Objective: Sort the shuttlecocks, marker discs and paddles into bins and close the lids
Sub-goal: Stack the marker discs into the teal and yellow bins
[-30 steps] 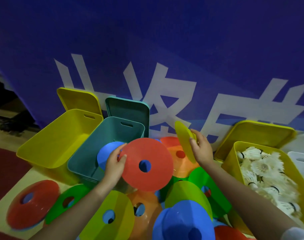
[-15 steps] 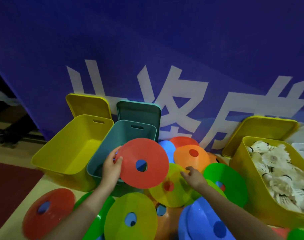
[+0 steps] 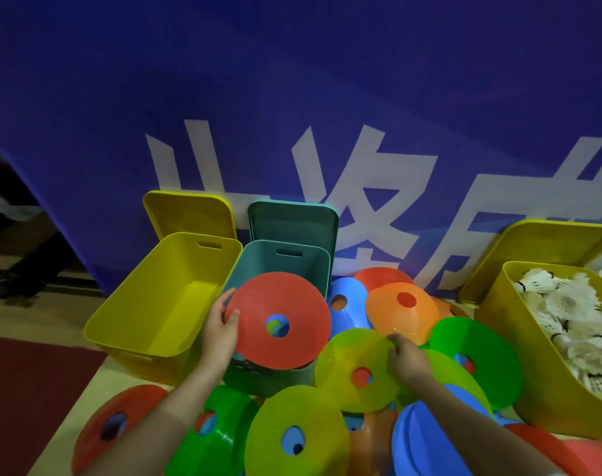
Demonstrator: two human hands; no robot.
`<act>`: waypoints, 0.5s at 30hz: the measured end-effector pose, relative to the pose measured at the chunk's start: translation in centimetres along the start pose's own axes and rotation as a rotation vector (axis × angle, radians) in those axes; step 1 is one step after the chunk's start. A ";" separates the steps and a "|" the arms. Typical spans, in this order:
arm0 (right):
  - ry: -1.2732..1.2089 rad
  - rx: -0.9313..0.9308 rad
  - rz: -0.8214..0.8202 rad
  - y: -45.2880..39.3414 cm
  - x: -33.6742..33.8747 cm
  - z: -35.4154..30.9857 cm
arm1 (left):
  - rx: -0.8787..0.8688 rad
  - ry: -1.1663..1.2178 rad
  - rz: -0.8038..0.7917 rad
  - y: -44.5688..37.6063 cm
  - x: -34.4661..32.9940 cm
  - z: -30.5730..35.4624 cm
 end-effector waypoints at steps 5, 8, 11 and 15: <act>-0.048 0.069 0.167 2.0 1.5 -1.1 | 0.009 -0.035 -0.025 -3.0 -0.9 0.2; -0.243 0.051 0.287 2.4 4.0 -1.2 | 0.001 -0.156 -0.042 -5.5 -1.7 -0.2; -0.508 0.001 0.400 3.2 7.2 -2.0 | 0.025 -0.279 -0.056 -7.1 -2.3 -0.3; -0.678 -0.029 0.460 3.3 9.0 -3.7 | 0.056 -0.390 -0.083 -7.7 -2.6 -0.4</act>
Point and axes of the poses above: each hand's wrist, its own y-axis away from the middle knuckle, its own x-axis out of the back of the hand, z = x × y, the point moved 1 cm from there along -y, towards the middle knuckle, and after that the axes turned 12 degrees about -z, right-handed, at the moved point
